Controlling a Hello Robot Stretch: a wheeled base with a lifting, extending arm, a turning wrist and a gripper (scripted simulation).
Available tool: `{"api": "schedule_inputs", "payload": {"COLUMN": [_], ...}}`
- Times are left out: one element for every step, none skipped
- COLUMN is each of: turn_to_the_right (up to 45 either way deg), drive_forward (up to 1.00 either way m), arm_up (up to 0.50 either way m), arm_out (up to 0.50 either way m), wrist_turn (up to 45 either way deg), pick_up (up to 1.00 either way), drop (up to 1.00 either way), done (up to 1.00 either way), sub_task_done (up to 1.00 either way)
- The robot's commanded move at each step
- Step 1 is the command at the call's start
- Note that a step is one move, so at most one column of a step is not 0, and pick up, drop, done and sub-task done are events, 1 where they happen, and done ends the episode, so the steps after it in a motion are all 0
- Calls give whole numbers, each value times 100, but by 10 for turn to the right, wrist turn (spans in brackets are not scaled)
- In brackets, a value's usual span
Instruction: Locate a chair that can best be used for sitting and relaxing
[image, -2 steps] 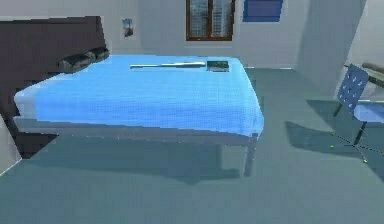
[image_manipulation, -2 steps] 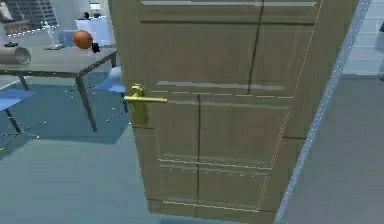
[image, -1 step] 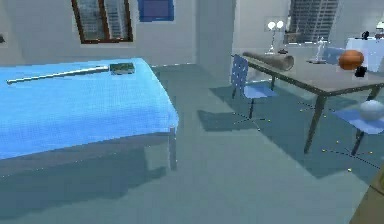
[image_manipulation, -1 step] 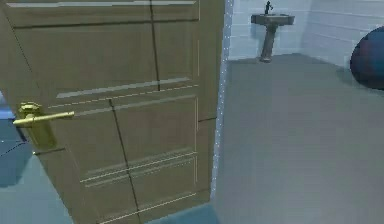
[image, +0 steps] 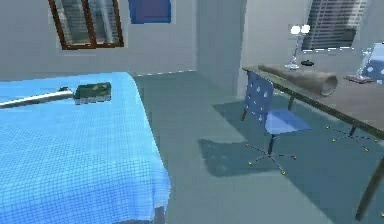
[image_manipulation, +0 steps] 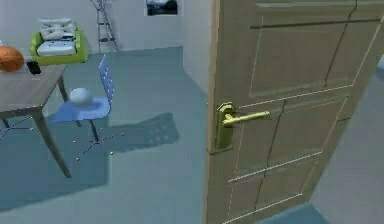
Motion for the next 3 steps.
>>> {"api": "schedule_inputs", "payload": {"turn_to_the_right": [450, 60, 0], "drive_forward": [0, 0, 95], "arm_up": [0, 0, 0], "arm_out": [0, 0, 0], "wrist_turn": [0, 0, 0], "pick_up": [0, 0, 0], "drop": [0, 0, 0], "done": [0, 0, 0], "sub_task_done": [0, 0, 0]}}
